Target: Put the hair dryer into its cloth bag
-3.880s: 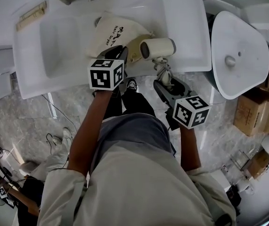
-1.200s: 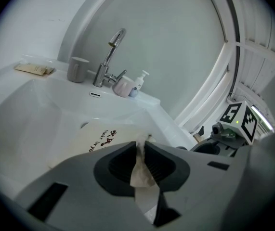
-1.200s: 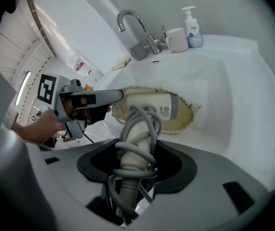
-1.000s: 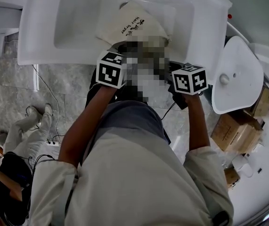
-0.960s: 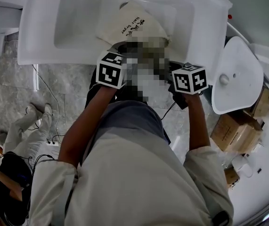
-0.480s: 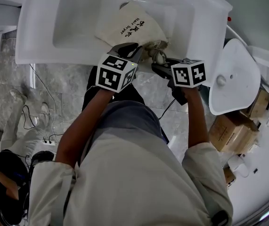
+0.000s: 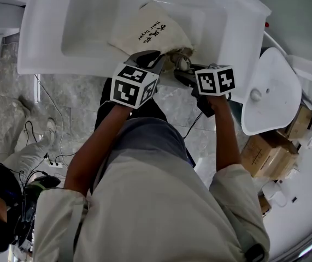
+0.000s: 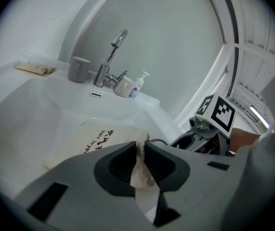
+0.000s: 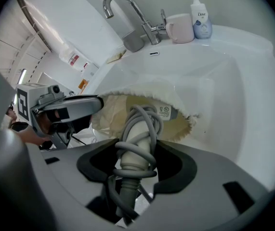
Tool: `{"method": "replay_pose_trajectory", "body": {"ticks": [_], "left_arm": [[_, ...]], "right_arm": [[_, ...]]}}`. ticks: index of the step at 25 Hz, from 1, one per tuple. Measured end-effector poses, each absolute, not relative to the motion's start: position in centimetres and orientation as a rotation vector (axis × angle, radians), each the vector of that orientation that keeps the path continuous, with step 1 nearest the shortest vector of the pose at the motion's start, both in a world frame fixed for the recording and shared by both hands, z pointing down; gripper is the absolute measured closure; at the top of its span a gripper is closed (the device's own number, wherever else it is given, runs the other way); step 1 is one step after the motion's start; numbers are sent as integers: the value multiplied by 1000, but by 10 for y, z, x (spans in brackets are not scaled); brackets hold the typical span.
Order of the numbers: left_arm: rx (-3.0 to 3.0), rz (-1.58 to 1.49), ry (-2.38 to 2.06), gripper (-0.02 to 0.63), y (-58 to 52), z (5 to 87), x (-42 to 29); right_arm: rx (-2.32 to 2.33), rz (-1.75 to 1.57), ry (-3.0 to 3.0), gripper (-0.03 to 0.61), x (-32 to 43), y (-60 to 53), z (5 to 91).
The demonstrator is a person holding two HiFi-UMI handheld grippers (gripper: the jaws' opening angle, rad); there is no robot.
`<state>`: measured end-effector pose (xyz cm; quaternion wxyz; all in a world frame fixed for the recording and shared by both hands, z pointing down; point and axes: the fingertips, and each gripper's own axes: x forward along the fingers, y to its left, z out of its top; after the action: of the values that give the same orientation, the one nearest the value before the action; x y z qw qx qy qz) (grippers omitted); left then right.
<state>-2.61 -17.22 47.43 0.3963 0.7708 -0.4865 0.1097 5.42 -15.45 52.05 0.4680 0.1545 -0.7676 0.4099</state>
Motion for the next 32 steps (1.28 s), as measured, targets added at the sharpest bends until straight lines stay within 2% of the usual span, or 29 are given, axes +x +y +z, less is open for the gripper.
{"method": "replay_pose_trajectory", "body": {"ticks": [32], "left_arm": [[1965,246,-1213,560,-172,471,-28]], "right_arm": [[318,951,-1936,348,6,-171,542]]}}
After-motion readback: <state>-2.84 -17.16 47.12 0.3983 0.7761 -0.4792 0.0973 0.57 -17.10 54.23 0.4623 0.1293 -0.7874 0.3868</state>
